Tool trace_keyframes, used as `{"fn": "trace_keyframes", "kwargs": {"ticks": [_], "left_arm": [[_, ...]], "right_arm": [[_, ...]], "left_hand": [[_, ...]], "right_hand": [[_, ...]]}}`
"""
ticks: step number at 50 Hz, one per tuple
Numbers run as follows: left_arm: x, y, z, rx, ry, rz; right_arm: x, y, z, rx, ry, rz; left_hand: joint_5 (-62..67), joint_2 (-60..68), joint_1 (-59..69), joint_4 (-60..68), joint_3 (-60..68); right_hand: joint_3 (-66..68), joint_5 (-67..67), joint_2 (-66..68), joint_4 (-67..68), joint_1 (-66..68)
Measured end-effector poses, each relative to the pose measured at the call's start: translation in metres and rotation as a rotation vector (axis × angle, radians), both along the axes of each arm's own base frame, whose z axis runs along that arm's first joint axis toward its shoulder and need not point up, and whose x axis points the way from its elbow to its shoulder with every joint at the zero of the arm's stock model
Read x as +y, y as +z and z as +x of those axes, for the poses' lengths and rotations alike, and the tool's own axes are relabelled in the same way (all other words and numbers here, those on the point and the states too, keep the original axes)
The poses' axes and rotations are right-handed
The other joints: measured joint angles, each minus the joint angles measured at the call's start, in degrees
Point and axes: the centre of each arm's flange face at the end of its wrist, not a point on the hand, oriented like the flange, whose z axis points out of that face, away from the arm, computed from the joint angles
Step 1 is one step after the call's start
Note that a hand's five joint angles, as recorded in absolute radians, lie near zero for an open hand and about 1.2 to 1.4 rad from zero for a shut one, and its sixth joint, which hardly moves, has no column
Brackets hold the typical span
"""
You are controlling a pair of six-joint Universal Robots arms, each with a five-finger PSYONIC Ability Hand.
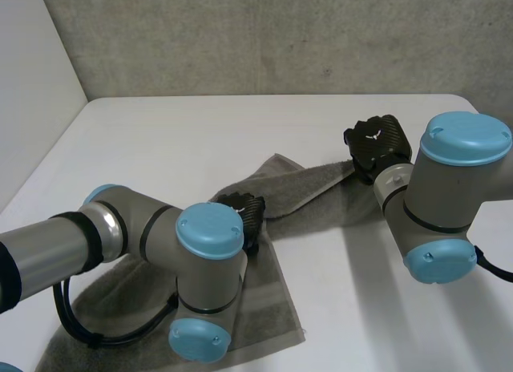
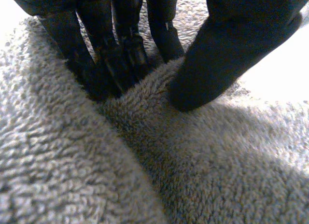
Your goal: Fold the laundry
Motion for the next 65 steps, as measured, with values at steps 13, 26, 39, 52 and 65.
{"fn": "trace_keyframes", "kwargs": {"ticks": [13, 26, 39, 52, 65], "left_arm": [[0.004, 0.098, 0.003, 0.153, -0.015, -0.138], [0.018, 0.212, 0.053, 0.248, -0.143, -0.191], [-0.038, 0.24, 0.107, 0.259, -0.128, -0.06], [-0.112, 0.12, 0.101, 0.206, -0.084, 0.187], [-0.127, 0.1, 0.091, 0.218, -0.028, 0.141]], "right_arm": [[-0.019, 0.028, -0.023, 0.029, -0.066, -0.054], [-0.014, 0.104, -0.063, 0.133, -0.11, -0.095], [0.036, 0.15, -0.064, 0.124, 0.044, -0.069], [0.007, 0.06, -0.014, 0.153, 0.093, 0.08], [-0.006, 0.023, 0.01, 0.146, 0.034, 0.03]], "left_hand": [[6.56, 6.47, 4.39, 7.23, 6.48], [7.1, 6.63, 4.99, 7.39, 6.73], [7.38, 6.64, 5.21, 7.39, 6.73], [7.43, 6.64, 6.36, 7.4, 6.73], [-11.95, -13.29, -13.32, -12.07, -13.06]], "right_hand": [[0.0, 0.0, 0.0, 0.01, 0.0], [0.18, 0.0, 0.36, 0.05, 0.0], [0.24, 0.0, 0.36, 0.18, 0.0], [0.23, 0.01, 0.36, 0.19, 0.0], [0.24, 0.03, 0.36, 0.19, 0.0]]}}
